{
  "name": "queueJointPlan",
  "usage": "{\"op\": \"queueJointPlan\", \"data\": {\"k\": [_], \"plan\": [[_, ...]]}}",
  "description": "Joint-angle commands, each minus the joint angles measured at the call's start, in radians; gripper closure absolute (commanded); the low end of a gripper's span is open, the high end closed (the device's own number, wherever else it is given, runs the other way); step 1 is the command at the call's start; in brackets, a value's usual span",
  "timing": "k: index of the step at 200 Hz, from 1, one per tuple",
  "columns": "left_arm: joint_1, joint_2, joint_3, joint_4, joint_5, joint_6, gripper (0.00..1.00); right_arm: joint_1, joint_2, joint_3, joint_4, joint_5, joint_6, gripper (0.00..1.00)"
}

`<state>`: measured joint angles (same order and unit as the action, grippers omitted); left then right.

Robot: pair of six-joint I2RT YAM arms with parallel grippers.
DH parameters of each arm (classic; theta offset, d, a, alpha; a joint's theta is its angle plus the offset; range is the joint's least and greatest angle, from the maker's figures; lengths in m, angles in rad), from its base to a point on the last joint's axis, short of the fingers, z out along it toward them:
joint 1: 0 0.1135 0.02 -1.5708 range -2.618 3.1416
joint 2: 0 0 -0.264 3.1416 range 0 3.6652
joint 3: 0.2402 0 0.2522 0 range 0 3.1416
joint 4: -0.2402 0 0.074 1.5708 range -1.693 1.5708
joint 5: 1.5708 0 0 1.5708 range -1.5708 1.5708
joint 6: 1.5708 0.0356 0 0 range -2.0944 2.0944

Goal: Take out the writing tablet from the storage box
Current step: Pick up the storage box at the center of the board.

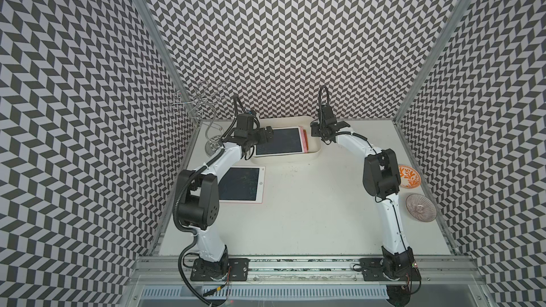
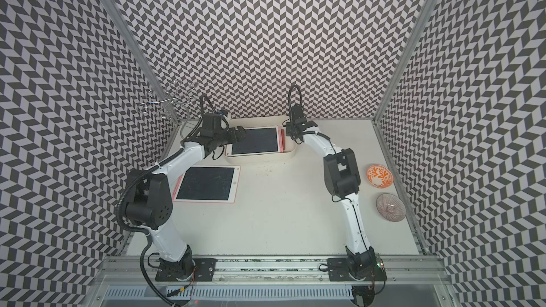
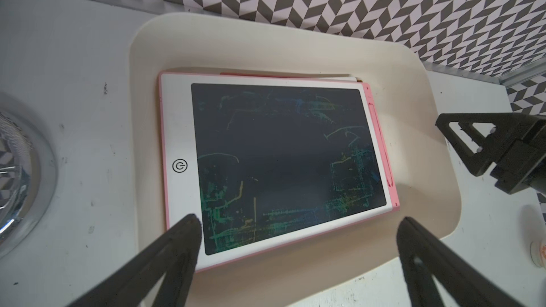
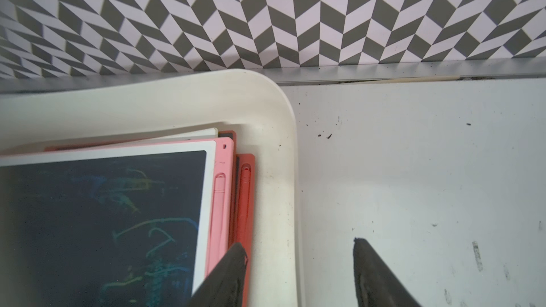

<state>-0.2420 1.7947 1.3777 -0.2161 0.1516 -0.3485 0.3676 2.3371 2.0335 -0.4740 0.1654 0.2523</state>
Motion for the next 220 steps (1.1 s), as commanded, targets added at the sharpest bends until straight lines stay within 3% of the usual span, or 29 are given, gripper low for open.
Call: {"op": "queueJointPlan", "data": {"k": [1,61,127,149,178,220], "plan": [[-0.005,0.019,0.038,-0.037,-0.014,-0.017,0.01,-0.006,0.017,0.008,0.022,-0.025,-0.009,0.50],[-0.005,0.104,0.099,-0.070,-0.005,-0.032,0.01,-0.006,0.022,-0.018,0.040,-0.052,-0.022,0.75],[-0.005,0.113,0.100,-0.073,-0.004,-0.036,0.01,-0.007,0.052,-0.013,0.054,-0.057,-0.036,0.73],[-0.005,0.108,0.098,-0.076,-0.003,-0.031,0.01,-0.007,0.066,0.001,0.057,-0.068,-0.040,0.78],[-0.005,0.103,0.099,-0.080,-0.009,-0.024,0.01,-0.007,0.062,-0.008,0.075,-0.078,-0.036,1.00],[-0.003,0.100,0.100,-0.081,-0.006,-0.029,0.01,-0.007,0.007,-0.079,0.127,-0.097,-0.020,1.00]]}}
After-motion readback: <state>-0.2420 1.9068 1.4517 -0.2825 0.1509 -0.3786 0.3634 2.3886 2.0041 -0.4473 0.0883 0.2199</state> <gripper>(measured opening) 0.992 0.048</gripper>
